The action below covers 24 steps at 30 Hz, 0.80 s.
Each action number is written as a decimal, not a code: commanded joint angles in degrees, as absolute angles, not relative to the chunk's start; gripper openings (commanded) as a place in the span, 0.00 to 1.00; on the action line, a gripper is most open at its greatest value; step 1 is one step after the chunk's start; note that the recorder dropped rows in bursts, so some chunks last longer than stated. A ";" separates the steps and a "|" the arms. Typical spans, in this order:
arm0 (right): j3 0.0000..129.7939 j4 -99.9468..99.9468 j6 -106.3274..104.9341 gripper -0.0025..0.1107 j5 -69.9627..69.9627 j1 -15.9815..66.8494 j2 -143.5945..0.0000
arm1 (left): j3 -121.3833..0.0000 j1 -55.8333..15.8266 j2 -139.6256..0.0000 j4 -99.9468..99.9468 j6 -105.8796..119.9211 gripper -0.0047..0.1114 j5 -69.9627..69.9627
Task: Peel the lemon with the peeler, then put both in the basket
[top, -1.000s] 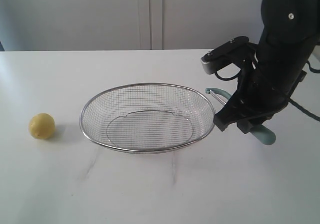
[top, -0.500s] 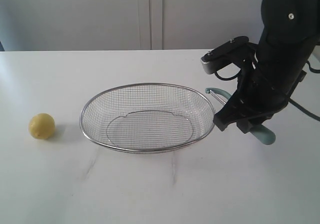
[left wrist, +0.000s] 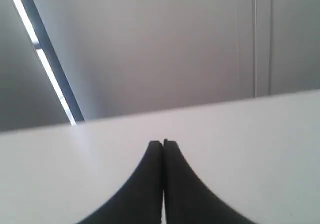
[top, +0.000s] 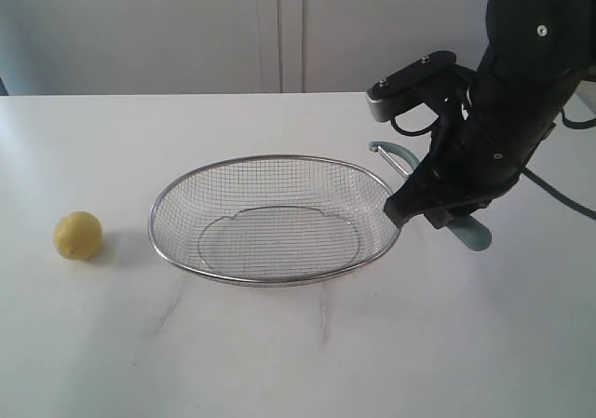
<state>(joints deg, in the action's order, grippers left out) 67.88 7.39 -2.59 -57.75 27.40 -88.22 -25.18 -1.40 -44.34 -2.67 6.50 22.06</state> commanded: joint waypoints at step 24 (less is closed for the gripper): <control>67.78 7.33 -2.79 0.02 -57.01 27.13 -87.67 | -50.39 -1.38 -88.06 -24.39 2.23 0.16 -15.72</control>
<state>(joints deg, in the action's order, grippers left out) 67.88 7.39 -2.59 -57.53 27.40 -88.22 -49.96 -1.40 -86.95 -22.20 1.64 -16.09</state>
